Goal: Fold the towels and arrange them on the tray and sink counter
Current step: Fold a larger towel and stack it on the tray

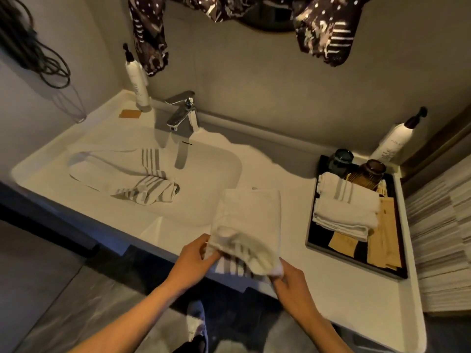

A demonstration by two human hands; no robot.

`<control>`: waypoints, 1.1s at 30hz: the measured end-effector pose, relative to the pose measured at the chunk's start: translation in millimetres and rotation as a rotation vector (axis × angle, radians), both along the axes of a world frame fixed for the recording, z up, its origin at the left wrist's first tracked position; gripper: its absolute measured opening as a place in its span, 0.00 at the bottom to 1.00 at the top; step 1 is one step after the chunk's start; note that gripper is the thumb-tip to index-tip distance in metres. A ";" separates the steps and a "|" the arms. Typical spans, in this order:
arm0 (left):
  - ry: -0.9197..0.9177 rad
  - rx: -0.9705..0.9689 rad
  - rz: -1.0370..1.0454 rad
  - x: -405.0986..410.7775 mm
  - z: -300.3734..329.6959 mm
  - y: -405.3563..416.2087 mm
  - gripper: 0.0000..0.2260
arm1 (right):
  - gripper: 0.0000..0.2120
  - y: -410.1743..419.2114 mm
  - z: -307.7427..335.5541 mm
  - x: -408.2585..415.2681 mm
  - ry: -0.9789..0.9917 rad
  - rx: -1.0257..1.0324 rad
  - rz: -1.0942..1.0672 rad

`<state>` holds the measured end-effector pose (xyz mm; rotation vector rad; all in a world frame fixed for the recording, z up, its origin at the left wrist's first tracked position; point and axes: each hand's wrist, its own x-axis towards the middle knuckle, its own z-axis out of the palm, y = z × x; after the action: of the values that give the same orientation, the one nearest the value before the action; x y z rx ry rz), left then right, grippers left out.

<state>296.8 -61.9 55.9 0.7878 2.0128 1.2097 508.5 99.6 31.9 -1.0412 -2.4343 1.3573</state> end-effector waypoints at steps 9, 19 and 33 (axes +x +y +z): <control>-0.004 -0.069 0.166 -76.1 14.1 95.3 0.07 | 0.10 70.1 32.4 -91.4 0.120 -0.073 -0.374; 0.882 0.063 -0.546 -75.9 -27.2 121.1 0.18 | 0.19 56.5 -7.3 -129.1 -0.207 0.606 -0.139; 0.850 -0.074 -0.939 -95.6 -52.7 70.5 0.35 | 0.37 39.6 -9.7 -65.2 -0.305 0.499 0.270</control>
<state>201.2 8.6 3.2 2.1332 1.7957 0.2355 443.3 139.2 22.2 -0.8594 -2.9988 0.6047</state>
